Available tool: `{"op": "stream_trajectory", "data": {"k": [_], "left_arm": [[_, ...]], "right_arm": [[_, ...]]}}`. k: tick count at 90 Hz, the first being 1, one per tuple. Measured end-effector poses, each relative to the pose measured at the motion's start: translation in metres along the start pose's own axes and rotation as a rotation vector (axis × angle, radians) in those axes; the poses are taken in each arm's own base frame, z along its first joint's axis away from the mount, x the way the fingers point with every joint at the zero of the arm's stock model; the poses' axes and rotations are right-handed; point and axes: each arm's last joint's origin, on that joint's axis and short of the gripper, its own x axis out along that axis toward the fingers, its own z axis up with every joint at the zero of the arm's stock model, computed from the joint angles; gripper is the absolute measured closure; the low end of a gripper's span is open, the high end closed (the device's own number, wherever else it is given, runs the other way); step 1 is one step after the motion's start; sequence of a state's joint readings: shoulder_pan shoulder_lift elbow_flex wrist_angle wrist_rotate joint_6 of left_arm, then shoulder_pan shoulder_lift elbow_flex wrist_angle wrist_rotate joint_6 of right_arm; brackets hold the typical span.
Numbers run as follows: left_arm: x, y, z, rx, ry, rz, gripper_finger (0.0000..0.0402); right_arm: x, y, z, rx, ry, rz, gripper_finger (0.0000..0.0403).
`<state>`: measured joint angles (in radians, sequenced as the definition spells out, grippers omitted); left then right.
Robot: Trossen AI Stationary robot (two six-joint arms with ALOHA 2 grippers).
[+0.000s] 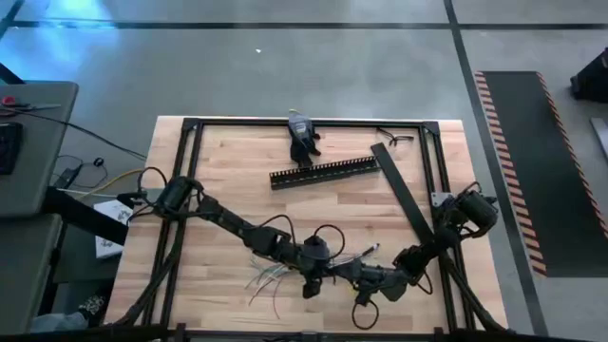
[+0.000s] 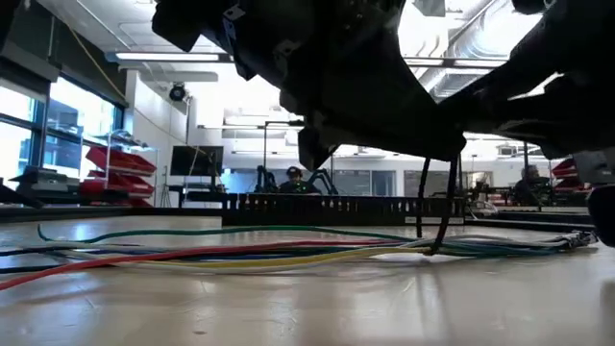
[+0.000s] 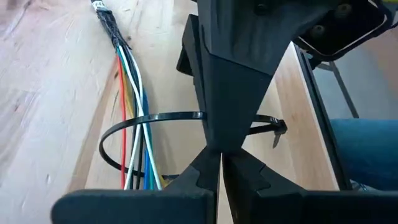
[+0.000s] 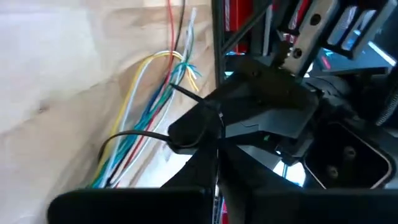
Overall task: Ziptie cables
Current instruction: Wrap the colored loose cables with the black zip tie
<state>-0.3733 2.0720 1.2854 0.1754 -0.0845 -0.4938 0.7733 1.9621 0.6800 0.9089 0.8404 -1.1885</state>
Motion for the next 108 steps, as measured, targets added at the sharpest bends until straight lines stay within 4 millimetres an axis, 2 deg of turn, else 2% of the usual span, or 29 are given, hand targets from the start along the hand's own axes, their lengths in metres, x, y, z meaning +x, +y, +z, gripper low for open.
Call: {"op": "stream_trajectory", "data": {"k": [38, 73, 90, 108], "left_arm": [[0.0000, 0.0004, 0.0004, -0.002, -0.005, 0.006, 0.0402], [0.0003, 0.0001, -0.0008, -0.002, 0.003, 0.004, 0.0402], [0.0003, 0.0001, -0.0007, -0.002, 0.002, 0.004, 0.0402], [0.0002, -0.0010, 0.0004, -0.002, -0.014, 0.002, 0.0402]], "right_arm": [[0.0020, -0.0004, -0.0026, 0.113, 0.029, -0.006, 0.0399], [0.0023, -0.0013, -0.0028, 0.246, 0.037, -0.016, 0.0284], [0.0022, -0.0012, -0.0034, 0.331, 0.053, -0.026, 0.0268], [0.0015, -0.0002, -0.0070, 0.568, 0.144, -0.089, 0.0267]]}}
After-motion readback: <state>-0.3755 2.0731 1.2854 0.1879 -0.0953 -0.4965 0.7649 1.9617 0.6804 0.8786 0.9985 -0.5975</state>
